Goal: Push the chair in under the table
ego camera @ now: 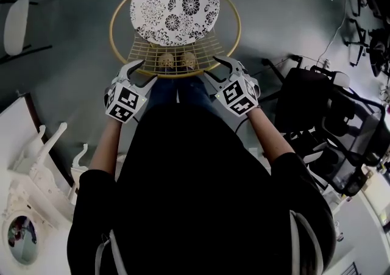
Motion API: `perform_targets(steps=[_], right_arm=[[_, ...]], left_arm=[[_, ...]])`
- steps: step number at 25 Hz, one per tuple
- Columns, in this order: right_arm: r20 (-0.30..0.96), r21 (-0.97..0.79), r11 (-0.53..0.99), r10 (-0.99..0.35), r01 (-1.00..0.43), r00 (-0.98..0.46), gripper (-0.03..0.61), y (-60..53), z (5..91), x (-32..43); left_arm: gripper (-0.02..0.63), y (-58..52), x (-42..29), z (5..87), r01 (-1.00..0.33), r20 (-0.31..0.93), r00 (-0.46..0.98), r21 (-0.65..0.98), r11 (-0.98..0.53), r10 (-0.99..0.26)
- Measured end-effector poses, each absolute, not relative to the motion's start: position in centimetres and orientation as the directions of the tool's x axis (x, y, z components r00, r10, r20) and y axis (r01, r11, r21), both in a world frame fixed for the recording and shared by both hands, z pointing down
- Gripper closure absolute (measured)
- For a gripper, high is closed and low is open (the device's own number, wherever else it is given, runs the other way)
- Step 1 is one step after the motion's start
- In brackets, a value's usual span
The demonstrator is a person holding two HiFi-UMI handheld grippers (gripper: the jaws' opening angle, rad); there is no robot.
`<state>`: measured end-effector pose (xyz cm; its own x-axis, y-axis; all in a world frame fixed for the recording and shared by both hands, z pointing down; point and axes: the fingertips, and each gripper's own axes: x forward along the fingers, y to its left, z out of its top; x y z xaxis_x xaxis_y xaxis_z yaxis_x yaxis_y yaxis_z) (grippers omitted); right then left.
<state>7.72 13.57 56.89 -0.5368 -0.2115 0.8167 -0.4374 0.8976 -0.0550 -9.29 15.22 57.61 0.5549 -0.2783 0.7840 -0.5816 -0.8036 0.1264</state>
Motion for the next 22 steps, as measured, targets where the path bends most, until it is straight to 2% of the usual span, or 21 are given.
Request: perform_targets(steps=[10,22], right_arm=[[0.909,0.006,0.958,-0.125,-0.287,-0.398,0.38,14.6,60.9,10.1],[0.955,0.119,0.99,-0.136,-0.078,-0.264,0.38,14.3,64.7,10.9]], left_arm=[[0.325,16.9,-10.5,60.6,-0.43,0.872,0.464,0.066,-0.901,-0.158],[0.33,16.4,-11.4,64.7,-0.196,0.945,0.303,-0.065,-0.978,-0.123]])
